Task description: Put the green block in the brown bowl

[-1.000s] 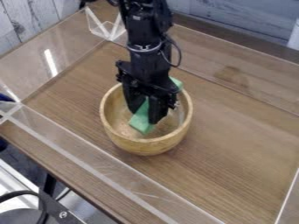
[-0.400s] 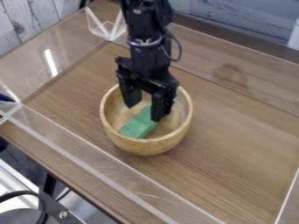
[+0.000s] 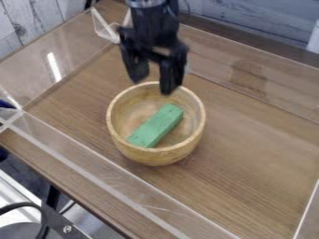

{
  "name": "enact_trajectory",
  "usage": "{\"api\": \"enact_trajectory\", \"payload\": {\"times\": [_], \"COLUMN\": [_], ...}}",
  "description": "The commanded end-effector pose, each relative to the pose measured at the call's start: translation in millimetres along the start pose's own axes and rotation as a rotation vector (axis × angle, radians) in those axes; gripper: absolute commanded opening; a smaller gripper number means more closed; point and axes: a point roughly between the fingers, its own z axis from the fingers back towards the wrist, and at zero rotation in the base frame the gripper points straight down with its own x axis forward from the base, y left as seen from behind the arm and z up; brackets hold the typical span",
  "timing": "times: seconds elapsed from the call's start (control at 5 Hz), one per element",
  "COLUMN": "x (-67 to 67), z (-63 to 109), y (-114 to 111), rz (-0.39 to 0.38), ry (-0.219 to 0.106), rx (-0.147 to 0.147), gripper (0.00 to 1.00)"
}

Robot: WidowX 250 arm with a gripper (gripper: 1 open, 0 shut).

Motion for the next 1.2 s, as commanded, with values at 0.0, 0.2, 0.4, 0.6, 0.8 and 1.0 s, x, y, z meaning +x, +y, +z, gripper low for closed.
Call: {"api": "enact_trajectory", "payload": {"times": [0.0, 0.2, 0.4, 0.6, 0.8, 1.0], "x": [12.9, 15.4, 8.5, -0.6, -4.3, -0.3], "z": [43.5, 49.0, 37.2, 23.0, 13.4, 8.6], "y": [12.6, 23.5, 22.1, 23.2, 26.8, 35.4], "rz": [0.016, 0.029, 0.019, 0.010, 0.015, 0.035], "ry": [-0.100, -0.111, -0.074, -0.037, -0.023, -0.030], "rx": [0.015, 0.033, 0.040, 0.047, 0.056, 0.066], "gripper": [1.00, 1.00, 1.00, 1.00, 1.00, 1.00]}}
